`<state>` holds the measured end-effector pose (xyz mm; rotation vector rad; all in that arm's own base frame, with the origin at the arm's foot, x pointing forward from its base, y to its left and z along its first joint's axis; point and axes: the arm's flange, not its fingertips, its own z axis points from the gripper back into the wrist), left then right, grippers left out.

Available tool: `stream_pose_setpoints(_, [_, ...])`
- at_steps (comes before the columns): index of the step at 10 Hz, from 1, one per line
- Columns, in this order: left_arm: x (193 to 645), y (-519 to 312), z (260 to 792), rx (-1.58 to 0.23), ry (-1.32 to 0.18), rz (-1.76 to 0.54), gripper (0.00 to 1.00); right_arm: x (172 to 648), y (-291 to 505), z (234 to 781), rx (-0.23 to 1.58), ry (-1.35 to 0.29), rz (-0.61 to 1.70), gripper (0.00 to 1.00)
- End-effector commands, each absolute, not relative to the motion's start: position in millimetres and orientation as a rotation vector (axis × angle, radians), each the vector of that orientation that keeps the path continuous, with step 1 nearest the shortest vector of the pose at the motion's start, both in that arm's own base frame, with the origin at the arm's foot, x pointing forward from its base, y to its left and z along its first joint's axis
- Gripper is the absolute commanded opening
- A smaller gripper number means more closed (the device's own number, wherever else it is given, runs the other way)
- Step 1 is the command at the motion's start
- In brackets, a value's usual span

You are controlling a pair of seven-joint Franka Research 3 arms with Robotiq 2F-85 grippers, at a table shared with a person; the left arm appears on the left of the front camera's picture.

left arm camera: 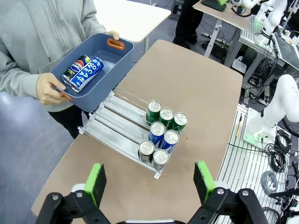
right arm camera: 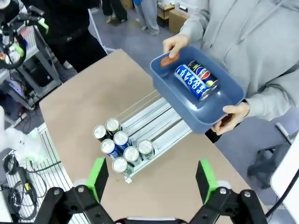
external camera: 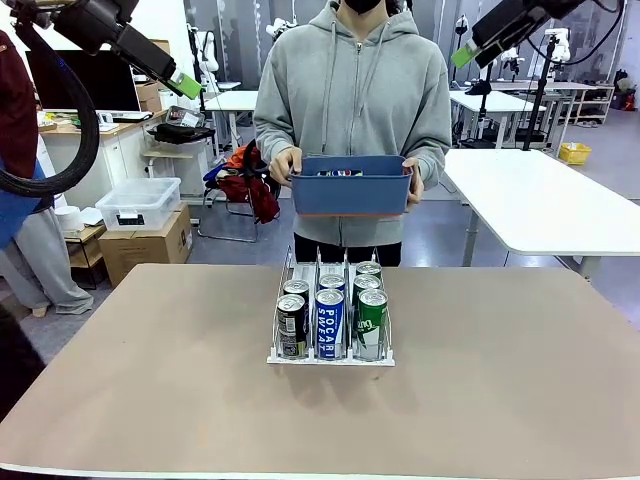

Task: Fill the beverage cans into the dispenser.
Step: Pick up the Pepsi coke handed by the human.

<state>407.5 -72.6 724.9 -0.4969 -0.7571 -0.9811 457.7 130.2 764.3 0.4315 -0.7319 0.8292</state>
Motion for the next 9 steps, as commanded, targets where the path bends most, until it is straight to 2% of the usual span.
stream_pose_setpoints(1, [406.8, -72.2, 723.6, -0.498, -0.755, -0.984, 1.00, 464.1, 125.8, 773.9, 0.443, -0.729, 0.828, 1.00])
stream_pose_setpoints(9, [406.8, -72.2, 723.6, -0.498, -0.755, -0.984, 1.00, 461.2, 125.3, 770.1, 0.429, -0.740, 0.821, 1.00])
